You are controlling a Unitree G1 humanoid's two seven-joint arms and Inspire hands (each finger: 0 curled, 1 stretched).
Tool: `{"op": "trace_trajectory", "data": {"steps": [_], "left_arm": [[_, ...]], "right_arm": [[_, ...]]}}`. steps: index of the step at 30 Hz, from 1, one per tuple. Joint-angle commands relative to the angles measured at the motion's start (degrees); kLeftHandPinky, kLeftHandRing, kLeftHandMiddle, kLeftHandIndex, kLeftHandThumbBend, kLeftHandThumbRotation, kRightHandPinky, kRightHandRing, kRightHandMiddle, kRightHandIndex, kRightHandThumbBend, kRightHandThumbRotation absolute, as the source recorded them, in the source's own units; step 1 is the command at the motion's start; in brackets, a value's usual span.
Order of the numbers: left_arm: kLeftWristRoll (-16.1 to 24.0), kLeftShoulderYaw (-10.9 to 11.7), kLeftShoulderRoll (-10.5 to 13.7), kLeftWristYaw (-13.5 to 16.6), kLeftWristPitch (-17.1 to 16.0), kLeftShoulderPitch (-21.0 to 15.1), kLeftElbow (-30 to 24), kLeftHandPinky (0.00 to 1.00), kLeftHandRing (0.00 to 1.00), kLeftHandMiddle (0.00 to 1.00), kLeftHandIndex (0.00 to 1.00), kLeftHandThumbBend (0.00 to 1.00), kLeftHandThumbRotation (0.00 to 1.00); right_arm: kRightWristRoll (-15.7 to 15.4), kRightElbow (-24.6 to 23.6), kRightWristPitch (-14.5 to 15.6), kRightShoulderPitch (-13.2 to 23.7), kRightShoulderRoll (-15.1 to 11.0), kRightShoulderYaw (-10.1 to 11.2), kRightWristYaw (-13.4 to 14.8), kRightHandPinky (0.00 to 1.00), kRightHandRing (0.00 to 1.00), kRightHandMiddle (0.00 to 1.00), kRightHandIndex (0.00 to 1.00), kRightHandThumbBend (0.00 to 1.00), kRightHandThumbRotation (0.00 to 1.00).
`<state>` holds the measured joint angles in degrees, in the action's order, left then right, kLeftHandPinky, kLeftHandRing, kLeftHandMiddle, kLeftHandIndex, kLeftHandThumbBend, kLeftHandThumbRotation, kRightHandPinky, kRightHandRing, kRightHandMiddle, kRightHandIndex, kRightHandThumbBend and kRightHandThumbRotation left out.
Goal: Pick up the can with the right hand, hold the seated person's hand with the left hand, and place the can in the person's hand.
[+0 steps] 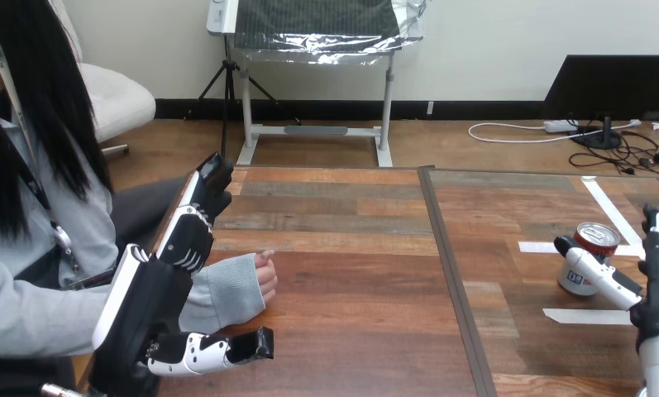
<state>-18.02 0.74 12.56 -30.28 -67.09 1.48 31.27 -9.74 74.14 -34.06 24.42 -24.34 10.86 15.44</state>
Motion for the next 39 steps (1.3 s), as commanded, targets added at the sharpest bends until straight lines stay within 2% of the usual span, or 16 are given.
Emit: {"op": "trace_trajectory", "data": {"steps": [1,9,15,22,30,39], "left_arm": [[-1.4,0.1,0.5,-0.4,-0.8,-2.3,-2.9,0.98,1.00,1.00,1.00,1.00,0.51],[-2.8,-0.2,0.4,-1.2,0.5,-1.3,-4.0,0.99,1.00,1.00,1.00,1.00,0.51],[-3.3,-0.2,0.3,-1.8,0.5,-1.1,-4.1,0.99,1.00,1.00,1.00,1.00,0.51],[-3.6,-0.1,0.2,-2.3,0.8,-0.6,-4.7,0.99,1.00,1.00,1.00,1.00,0.52],[-4.7,-0.1,0.2,-3.0,0.7,-0.6,-4.8,0.98,1.00,1.00,1.00,1.00,0.53],[-6.4,-0.1,0.1,-4.7,0.3,-0.9,-4.1,0.98,1.00,1.00,1.00,1.00,0.50]], "right_arm": [[-0.1,-0.3,0.2,5.2,-1.5,-0.7,0.4,0.94,0.99,0.99,1.00,1.00,0.65],[0.4,0.0,0.8,5.1,-1.4,-0.5,-0.6,0.95,1.00,1.00,1.00,1.00,0.72],[-1.0,0.1,1.7,5.1,-1.7,-1.6,0.4,0.96,1.00,1.00,1.00,1.00,0.75],[-1.0,0.4,2.2,5.2,-1.8,-1.9,0.2,0.97,1.00,1.00,1.00,1.00,0.77],[-1.8,0.4,2.7,5.4,-1.8,-2.6,0.7,0.92,0.97,0.99,0.99,1.00,0.79],[0.0,0.2,1.8,5.5,-1.4,-1.5,-2.4,0.89,0.97,0.99,0.98,1.00,0.77]]}}
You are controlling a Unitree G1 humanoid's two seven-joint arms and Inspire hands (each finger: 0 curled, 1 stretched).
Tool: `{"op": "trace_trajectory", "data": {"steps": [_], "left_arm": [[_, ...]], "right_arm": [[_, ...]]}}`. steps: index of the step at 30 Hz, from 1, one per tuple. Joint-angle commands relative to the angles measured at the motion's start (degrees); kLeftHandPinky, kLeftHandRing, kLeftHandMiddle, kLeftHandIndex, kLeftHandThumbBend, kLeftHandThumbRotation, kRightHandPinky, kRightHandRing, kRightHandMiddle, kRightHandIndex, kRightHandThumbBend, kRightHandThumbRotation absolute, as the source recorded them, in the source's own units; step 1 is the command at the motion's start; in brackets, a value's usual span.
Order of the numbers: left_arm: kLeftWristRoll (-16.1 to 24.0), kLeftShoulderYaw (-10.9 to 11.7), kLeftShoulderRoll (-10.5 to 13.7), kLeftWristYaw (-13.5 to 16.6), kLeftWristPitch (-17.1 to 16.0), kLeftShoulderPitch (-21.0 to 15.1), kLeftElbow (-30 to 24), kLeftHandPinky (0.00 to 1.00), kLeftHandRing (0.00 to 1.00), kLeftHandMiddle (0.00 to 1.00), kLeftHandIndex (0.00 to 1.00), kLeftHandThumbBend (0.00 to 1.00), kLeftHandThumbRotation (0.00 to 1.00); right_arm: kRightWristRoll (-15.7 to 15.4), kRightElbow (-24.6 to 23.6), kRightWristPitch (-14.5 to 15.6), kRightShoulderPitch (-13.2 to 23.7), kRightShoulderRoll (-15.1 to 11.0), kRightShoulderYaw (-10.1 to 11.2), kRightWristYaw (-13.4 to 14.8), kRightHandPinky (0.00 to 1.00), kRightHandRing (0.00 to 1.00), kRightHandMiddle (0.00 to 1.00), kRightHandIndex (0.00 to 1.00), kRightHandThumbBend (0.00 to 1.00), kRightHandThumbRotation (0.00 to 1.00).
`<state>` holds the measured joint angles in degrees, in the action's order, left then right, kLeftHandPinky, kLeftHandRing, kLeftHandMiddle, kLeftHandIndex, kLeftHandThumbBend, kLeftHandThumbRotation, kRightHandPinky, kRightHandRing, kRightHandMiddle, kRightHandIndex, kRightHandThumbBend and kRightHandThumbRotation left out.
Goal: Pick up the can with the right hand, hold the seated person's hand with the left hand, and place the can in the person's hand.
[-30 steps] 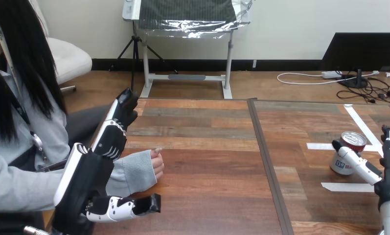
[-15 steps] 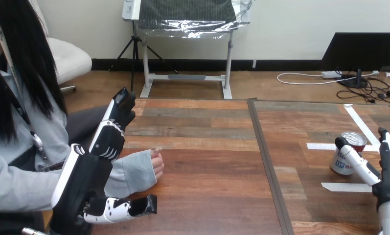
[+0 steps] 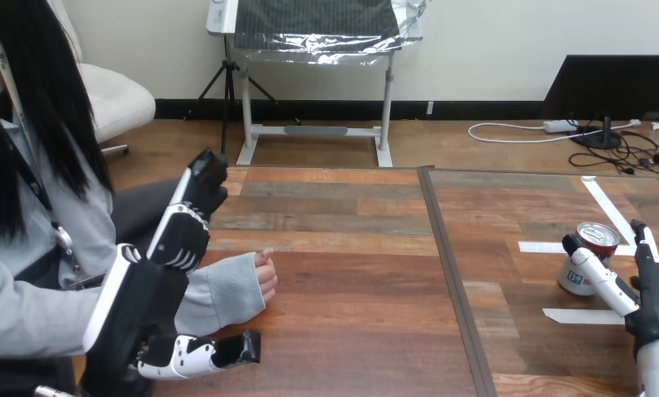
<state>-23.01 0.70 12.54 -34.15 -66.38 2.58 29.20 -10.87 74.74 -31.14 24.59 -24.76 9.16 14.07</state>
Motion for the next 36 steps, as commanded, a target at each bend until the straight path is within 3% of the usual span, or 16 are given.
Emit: {"op": "trace_trajectory", "data": {"steps": [1,19,26,36], "left_arm": [[-1.7,0.0,0.1,-1.1,-0.2,-1.9,-2.0,0.98,1.00,1.00,1.00,1.00,0.50],[-2.2,0.9,0.3,-2.2,-1.1,-1.9,-1.4,0.96,1.00,1.00,1.00,1.00,0.51],[-2.6,1.2,0.6,-2.5,-0.5,-1.7,-1.7,0.96,1.00,1.00,1.00,1.00,0.51],[-3.7,1.4,1.4,-3.5,0.5,-1.3,-2.5,0.96,1.00,1.00,1.00,1.00,0.51]], "right_arm": [[0.9,-0.4,-1.1,5.3,-1.0,0.1,-0.8,0.89,0.97,0.99,0.98,1.00,0.76],[0.5,-0.6,-1.4,6.3,-0.5,-0.3,-1.7,0.89,0.96,0.98,0.98,1.00,0.75],[1.1,-0.4,-1.7,6.9,-0.2,0.2,-3.0,0.89,0.96,0.99,0.99,1.00,0.71],[1.2,-0.1,0.2,8.7,0.1,0.2,-3.7,0.87,0.93,0.98,1.00,1.00,0.64]]}}
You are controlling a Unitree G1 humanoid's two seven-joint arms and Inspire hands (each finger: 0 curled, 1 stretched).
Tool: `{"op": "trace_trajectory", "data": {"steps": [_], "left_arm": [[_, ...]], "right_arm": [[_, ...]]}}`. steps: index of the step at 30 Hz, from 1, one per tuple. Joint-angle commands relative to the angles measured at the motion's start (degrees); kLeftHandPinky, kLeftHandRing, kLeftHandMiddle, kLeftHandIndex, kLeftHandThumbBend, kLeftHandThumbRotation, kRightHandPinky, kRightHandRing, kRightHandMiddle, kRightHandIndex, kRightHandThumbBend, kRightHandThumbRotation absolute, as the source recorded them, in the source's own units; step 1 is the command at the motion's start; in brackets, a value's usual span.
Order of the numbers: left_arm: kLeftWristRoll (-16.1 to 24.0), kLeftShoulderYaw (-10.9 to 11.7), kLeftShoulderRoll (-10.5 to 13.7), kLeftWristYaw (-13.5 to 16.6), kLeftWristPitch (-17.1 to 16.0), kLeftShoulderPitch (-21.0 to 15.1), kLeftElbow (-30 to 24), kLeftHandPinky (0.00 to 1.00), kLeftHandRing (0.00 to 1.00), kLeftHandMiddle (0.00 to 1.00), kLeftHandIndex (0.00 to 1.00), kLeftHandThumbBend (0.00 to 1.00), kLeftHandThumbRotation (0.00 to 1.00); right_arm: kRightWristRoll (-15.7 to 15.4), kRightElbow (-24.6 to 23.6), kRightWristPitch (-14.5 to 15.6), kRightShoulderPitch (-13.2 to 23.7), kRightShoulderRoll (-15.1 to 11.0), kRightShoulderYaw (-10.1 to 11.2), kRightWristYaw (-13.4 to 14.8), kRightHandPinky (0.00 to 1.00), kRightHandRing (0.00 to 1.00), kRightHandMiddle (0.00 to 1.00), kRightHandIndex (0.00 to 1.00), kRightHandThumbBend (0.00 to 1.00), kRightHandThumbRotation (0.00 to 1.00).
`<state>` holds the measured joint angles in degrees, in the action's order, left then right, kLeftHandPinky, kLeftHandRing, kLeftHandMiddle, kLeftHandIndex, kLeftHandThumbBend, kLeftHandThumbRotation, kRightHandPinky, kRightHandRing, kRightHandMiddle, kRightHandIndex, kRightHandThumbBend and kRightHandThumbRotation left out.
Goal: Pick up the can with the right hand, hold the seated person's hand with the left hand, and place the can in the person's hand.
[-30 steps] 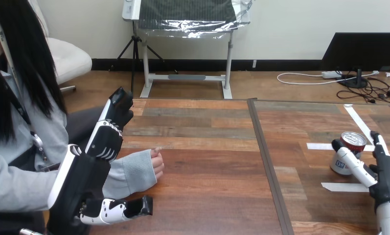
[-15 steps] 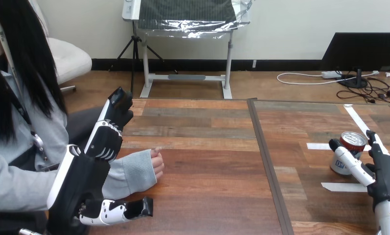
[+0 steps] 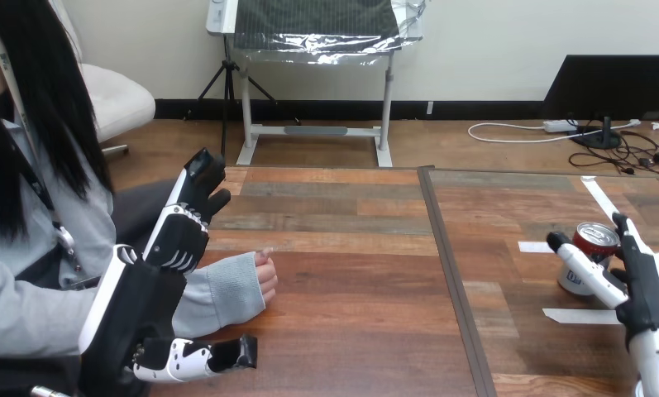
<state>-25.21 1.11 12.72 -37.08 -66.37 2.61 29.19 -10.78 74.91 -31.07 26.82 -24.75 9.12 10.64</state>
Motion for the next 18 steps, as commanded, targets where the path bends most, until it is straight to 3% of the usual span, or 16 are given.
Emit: {"op": "trace_trajectory", "data": {"steps": [1,12,18], "left_arm": [[-1.7,1.0,1.2,-0.7,0.5,-1.4,-2.6,0.96,1.00,1.00,1.00,1.00,0.50],[-2.1,1.6,0.9,-0.4,1.3,-0.6,-3.8,0.97,1.00,1.00,1.00,1.00,0.51],[-1.9,1.9,1.1,-0.4,1.8,-0.1,-4.5,0.98,1.00,1.00,1.00,1.00,0.52]], "right_arm": [[1.2,-0.2,0.4,6.7,0.1,0.3,-0.4,0.86,0.93,0.98,1.00,1.00,0.63],[2.1,0.2,3.5,8.7,0.7,0.5,-1.4,0.77,0.88,0.97,1.00,1.00,0.55],[2.3,0.5,5.2,9.6,1.1,0.4,-0.6,0.60,0.76,0.92,0.99,1.00,0.52]]}}
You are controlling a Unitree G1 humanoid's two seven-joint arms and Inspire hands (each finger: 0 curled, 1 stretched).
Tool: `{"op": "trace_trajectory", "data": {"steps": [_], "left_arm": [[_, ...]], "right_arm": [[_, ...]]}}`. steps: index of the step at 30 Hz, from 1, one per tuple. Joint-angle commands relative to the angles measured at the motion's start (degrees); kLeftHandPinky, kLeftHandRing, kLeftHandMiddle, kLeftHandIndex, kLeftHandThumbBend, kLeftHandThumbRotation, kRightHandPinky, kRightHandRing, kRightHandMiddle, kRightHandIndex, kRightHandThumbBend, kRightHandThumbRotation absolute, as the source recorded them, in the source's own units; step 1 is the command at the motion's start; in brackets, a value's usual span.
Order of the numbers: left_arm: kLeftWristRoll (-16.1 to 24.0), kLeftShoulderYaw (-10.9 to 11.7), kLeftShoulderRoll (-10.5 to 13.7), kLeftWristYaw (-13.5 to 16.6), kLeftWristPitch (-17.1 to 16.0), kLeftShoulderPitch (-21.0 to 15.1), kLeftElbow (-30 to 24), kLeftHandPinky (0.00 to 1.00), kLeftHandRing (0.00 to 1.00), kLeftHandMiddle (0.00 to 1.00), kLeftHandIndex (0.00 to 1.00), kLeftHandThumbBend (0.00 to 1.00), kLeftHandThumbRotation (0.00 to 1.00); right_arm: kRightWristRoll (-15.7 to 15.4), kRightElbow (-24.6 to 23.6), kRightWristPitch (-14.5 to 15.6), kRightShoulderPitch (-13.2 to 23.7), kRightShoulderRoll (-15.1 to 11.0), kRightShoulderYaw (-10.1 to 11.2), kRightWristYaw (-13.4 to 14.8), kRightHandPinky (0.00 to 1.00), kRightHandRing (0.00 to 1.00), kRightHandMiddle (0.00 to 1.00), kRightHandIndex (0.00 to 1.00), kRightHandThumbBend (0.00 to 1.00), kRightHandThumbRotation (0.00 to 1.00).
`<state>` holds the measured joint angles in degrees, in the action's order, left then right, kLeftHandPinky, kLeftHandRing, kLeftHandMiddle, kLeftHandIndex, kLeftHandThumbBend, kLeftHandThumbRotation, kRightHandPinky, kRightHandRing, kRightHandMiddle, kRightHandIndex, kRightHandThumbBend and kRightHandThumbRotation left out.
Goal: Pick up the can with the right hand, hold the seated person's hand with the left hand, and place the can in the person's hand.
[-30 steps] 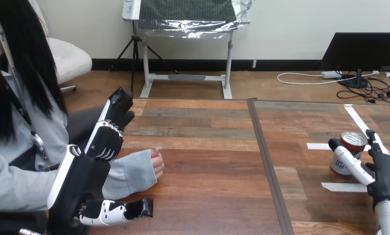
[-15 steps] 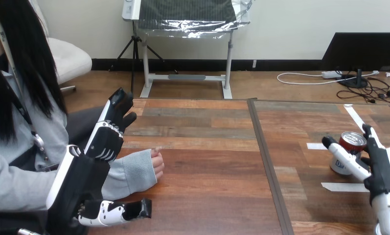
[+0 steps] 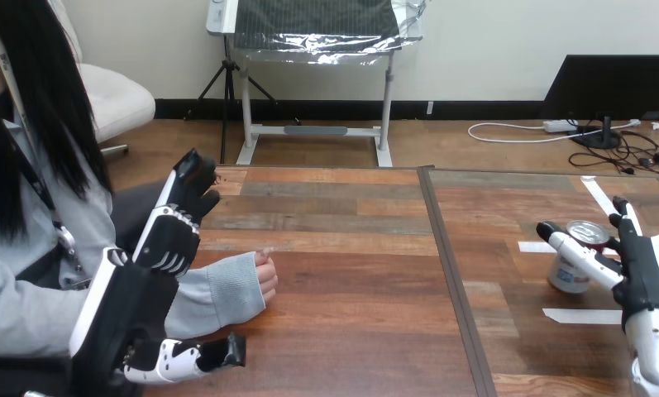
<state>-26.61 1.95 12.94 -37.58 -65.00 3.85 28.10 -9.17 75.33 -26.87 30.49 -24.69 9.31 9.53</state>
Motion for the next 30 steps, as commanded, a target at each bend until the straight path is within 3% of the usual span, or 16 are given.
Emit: {"op": "trace_trajectory", "data": {"steps": [1,9,12,14,21,24,30], "left_arm": [[-0.3,1.2,0.9,0.2,0.6,-1.3,-3.6,0.98,1.00,1.00,1.00,1.00,0.52],[0.4,2.0,1.4,0.1,0.8,-0.8,-4.4,0.98,1.00,1.00,1.00,1.00,0.53],[-0.3,2.1,1.8,-0.6,1.2,-0.7,-4.6,0.99,1.00,1.00,1.00,1.00,0.53],[-0.5,2.2,1.9,-0.7,1.3,-0.6,-4.7,0.99,1.00,1.00,1.00,1.00,0.53],[-0.1,2.8,2.3,0.2,2.9,0.6,-6.7,0.99,1.00,1.00,1.00,1.00,0.52],[-0.1,3.0,2.4,0.3,3.3,0.9,-7.5,0.99,1.00,1.00,0.99,1.00,0.51],[-0.3,3.2,2.7,0.2,3.1,1.0,-8.1,0.98,1.00,1.00,0.99,1.00,0.51]], "right_arm": [[0.9,0.1,1.4,6.1,1.1,0.3,0.5,0.58,0.74,0.92,0.99,1.00,0.52],[1.7,0.4,3.9,7.0,1.6,0.9,0.3,0.50,0.69,0.91,0.99,1.00,0.51],[2.1,0.5,4.6,7.3,1.8,1.1,0.1,0.45,0.63,0.84,0.99,1.00,0.50],[2.3,0.5,4.9,7.5,1.9,1.1,0.0,0.38,0.54,0.73,0.99,1.00,0.50],[2.7,0.8,5.7,7.8,2.1,1.0,-0.2,0.25,0.38,0.50,0.98,1.00,0.49],[2.9,0.9,5.8,7.9,2.2,1.1,-0.4,0.23,0.37,0.48,0.99,1.00,0.48],[3.4,1.0,6.1,8.2,2.5,1.3,-1.0,0.31,0.49,0.57,0.99,1.00,0.47]]}}
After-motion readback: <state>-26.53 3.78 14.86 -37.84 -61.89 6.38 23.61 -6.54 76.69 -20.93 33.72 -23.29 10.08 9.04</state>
